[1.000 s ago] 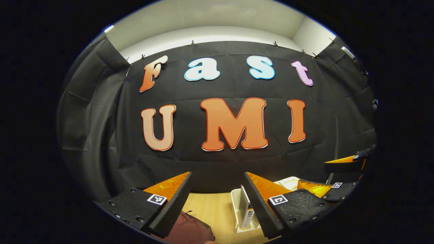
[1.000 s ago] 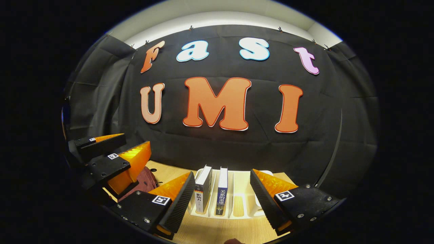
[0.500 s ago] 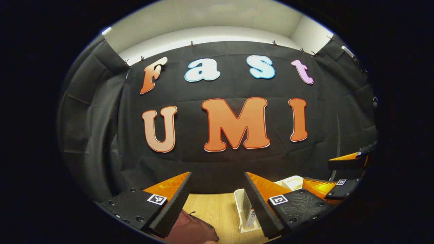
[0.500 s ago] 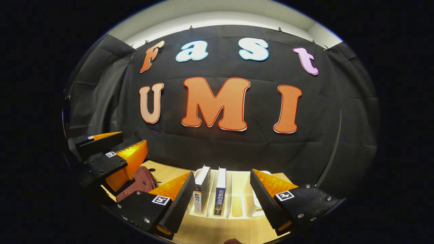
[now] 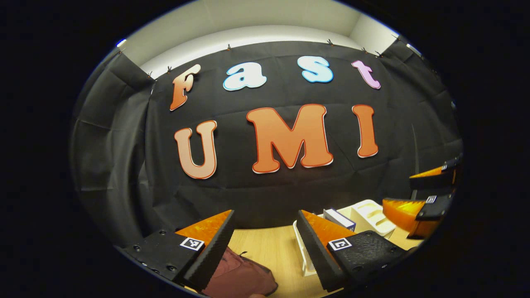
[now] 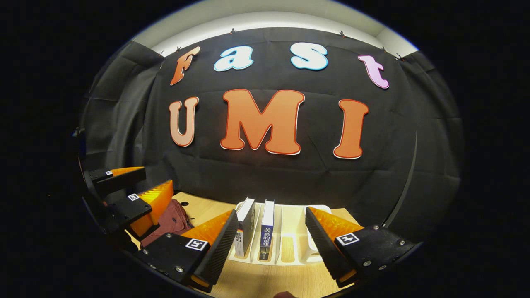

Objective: Open the schoolbag, grab two books from the bookshelf and put them into the schoolbag.

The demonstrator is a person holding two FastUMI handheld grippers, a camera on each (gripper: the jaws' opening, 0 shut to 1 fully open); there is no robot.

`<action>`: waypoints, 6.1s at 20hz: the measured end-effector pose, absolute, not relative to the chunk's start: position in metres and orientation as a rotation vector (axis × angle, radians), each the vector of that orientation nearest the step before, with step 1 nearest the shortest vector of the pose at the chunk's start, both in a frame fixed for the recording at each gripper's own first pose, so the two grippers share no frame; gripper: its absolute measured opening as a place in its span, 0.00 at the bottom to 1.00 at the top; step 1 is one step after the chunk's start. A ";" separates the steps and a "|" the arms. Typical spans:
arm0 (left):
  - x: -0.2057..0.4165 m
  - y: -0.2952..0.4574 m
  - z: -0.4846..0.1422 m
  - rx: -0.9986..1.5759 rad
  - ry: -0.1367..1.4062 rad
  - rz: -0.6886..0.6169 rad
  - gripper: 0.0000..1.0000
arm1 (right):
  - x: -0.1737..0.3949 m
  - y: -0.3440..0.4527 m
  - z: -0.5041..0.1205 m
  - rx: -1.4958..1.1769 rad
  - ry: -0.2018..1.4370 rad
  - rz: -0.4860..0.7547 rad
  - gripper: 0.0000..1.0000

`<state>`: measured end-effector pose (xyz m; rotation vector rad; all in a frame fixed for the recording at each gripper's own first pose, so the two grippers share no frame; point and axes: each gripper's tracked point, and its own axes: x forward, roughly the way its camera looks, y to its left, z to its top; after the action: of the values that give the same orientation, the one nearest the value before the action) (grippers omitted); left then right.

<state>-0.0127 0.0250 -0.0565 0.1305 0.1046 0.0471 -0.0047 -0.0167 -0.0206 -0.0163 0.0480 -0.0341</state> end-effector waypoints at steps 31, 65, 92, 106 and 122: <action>-0.105 0.088 -0.399 0.850 0.776 -0.037 0.98 | -0.002 -0.064 -0.093 -0.075 0.209 -0.155 0.97; 0.014 0.196 -0.249 0.353 1.096 -0.241 0.07 | 0.110 0.052 -0.066 -0.084 0.748 0.161 0.98; 0.041 0.222 -0.229 0.299 1.221 -0.381 0.07 | 0.207 0.073 -0.177 0.054 1.418 0.023 0.62; 0.041 0.222 -0.231 0.295 1.214 -0.395 0.07 | 0.186 0.063 -0.061 0.073 1.220 0.063 0.31; 0.034 0.220 -0.228 0.324 1.184 -0.399 0.07 | 0.078 0.095 -0.007 0.220 1.064 0.178 0.30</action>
<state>0.0341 0.2200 -0.2280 0.3237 1.1837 -0.3987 0.0778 0.0949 -0.0072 0.2201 1.0642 0.1776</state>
